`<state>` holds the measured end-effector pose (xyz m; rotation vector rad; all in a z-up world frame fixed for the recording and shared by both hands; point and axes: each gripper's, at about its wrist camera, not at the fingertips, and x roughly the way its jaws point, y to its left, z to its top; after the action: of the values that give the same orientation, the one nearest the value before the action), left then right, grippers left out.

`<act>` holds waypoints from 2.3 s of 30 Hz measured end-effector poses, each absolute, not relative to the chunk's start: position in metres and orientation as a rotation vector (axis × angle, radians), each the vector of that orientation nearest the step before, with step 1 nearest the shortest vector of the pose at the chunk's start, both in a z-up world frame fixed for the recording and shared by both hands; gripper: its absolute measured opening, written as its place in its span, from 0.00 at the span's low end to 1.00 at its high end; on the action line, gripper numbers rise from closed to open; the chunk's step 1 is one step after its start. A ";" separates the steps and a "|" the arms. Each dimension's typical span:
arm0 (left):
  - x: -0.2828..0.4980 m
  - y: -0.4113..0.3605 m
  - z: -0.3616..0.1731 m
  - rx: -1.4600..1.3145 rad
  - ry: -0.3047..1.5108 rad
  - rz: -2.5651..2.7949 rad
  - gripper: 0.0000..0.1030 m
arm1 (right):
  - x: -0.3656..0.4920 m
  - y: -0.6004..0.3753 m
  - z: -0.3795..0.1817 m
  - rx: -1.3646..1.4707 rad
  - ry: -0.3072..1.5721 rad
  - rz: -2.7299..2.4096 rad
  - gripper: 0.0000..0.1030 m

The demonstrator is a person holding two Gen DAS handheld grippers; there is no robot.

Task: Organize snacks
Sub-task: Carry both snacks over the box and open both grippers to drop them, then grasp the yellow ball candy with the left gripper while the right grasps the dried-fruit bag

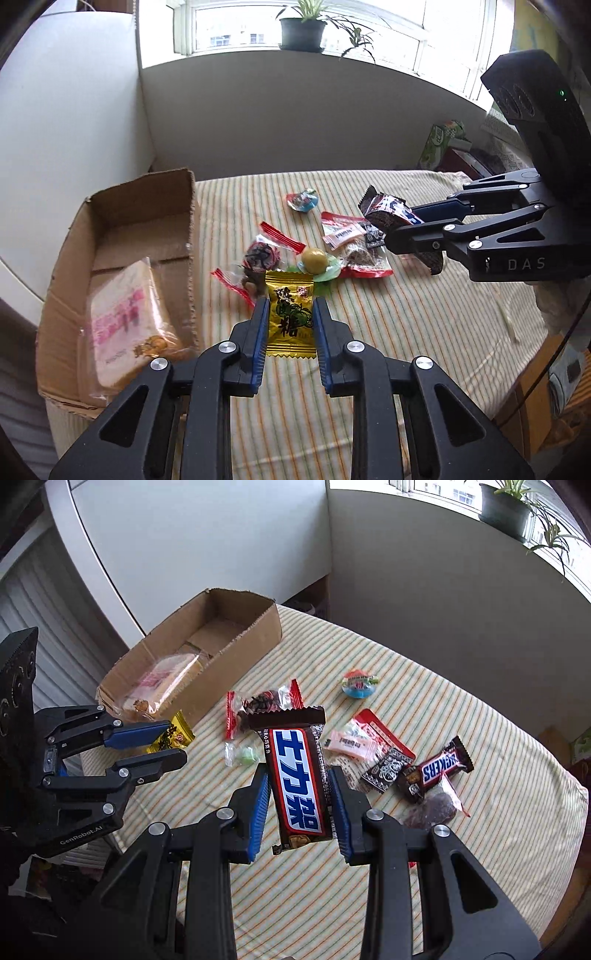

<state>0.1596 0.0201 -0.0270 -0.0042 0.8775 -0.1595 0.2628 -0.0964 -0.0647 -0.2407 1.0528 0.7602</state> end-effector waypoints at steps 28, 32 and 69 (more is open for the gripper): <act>0.191 0.166 -0.022 -0.128 0.883 0.071 0.41 | 0.332 0.074 -0.058 -0.205 1.019 0.884 0.65; 0.189 0.165 -0.021 -0.135 0.884 0.070 0.41 | 0.330 0.065 -0.051 -0.215 1.000 0.860 0.65; 0.196 -0.012 -0.055 -0.036 0.959 -0.238 0.32 | 0.314 -0.198 -0.118 -0.029 1.224 0.504 0.65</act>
<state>0.1964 -0.0117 -0.0553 -0.0360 0.9587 -0.2383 0.3141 -0.1979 -0.1179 -0.0290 1.2243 0.5040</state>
